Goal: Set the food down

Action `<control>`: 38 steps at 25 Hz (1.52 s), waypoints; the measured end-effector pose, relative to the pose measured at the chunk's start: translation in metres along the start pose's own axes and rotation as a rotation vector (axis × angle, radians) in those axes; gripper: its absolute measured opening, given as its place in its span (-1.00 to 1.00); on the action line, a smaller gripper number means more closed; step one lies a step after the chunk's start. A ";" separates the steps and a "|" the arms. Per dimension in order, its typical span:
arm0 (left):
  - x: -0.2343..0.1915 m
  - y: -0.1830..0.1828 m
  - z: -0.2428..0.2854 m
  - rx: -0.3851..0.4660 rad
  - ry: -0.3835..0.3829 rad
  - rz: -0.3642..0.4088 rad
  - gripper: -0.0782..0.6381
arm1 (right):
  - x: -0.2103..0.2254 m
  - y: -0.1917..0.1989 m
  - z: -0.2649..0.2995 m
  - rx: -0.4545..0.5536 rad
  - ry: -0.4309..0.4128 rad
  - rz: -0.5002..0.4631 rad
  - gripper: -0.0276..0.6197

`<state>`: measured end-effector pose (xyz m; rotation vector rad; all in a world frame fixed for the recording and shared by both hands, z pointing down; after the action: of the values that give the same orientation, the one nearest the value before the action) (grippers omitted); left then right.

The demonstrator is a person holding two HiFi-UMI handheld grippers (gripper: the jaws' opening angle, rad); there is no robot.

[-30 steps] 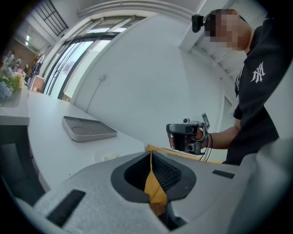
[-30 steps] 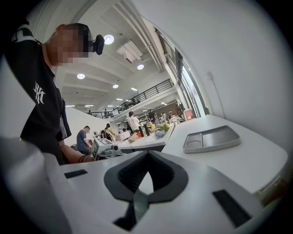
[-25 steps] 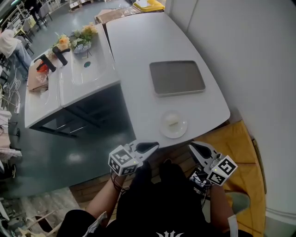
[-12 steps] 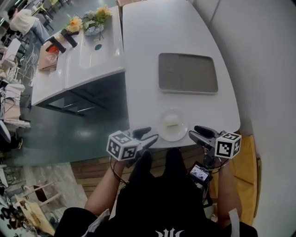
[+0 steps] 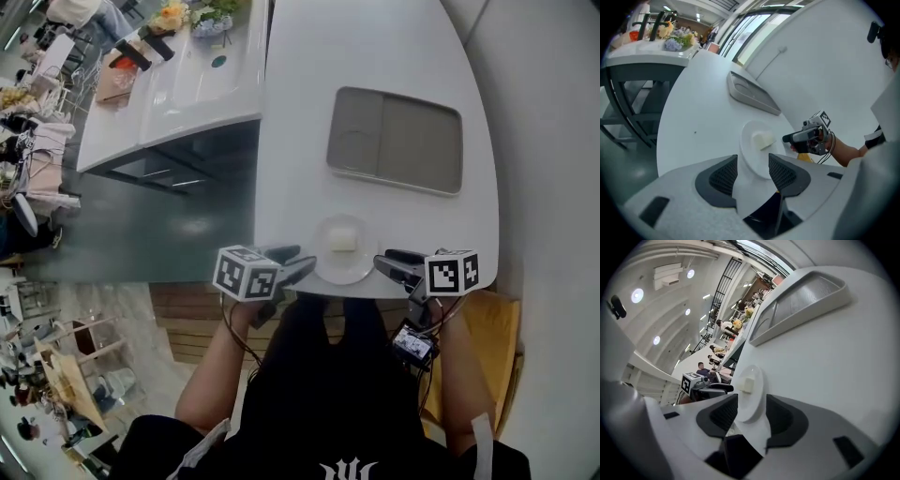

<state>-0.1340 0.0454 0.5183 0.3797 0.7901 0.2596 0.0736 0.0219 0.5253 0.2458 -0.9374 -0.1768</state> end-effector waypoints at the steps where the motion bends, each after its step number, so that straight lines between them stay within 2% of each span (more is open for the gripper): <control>1: -0.002 0.002 0.002 -0.015 -0.009 -0.007 -0.28 | 0.001 0.001 0.002 -0.012 -0.004 0.013 -0.38; 4: -0.003 0.004 0.006 -0.047 -0.010 -0.024 -0.28 | 0.004 0.005 0.006 -0.039 -0.002 0.040 -0.41; 6: -0.004 0.004 0.009 -0.048 0.007 -0.036 -0.29 | 0.006 0.006 0.008 -0.041 0.001 0.056 -0.50; 12: -0.006 0.002 0.016 -0.057 0.072 -0.065 -0.31 | 0.004 0.006 0.022 -0.064 -0.007 0.098 -0.56; 16: -0.009 0.004 0.015 -0.062 0.082 -0.065 -0.34 | 0.002 0.003 0.030 -0.057 0.010 0.122 -0.58; 19: -0.009 0.008 0.016 -0.078 0.070 -0.051 -0.49 | 0.007 0.007 0.027 -0.054 0.045 0.150 -0.79; 21: -0.013 0.011 0.016 -0.095 0.070 -0.042 -0.62 | 0.010 0.007 0.028 -0.039 0.058 0.175 -0.83; 32: -0.010 -0.006 0.013 -0.151 0.130 0.017 -0.63 | 0.001 0.001 0.014 0.055 0.051 0.296 -0.86; 38: 0.012 -0.046 0.020 -0.154 0.162 0.109 -0.63 | -0.003 -0.025 -0.019 0.142 0.049 0.270 -0.86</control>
<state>-0.1075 0.0040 0.5044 0.2582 0.9032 0.4546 0.0864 0.0017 0.5049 0.2502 -0.9264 0.1445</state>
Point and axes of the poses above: the fingertips, and each gripper's own axes: z forward along the fingers, x to its right, y out of its underside, the point moved 4 cm from there along -z, backward along the fingers, and after that the axes turned 4 degrees about y, right-handed, at the moved point
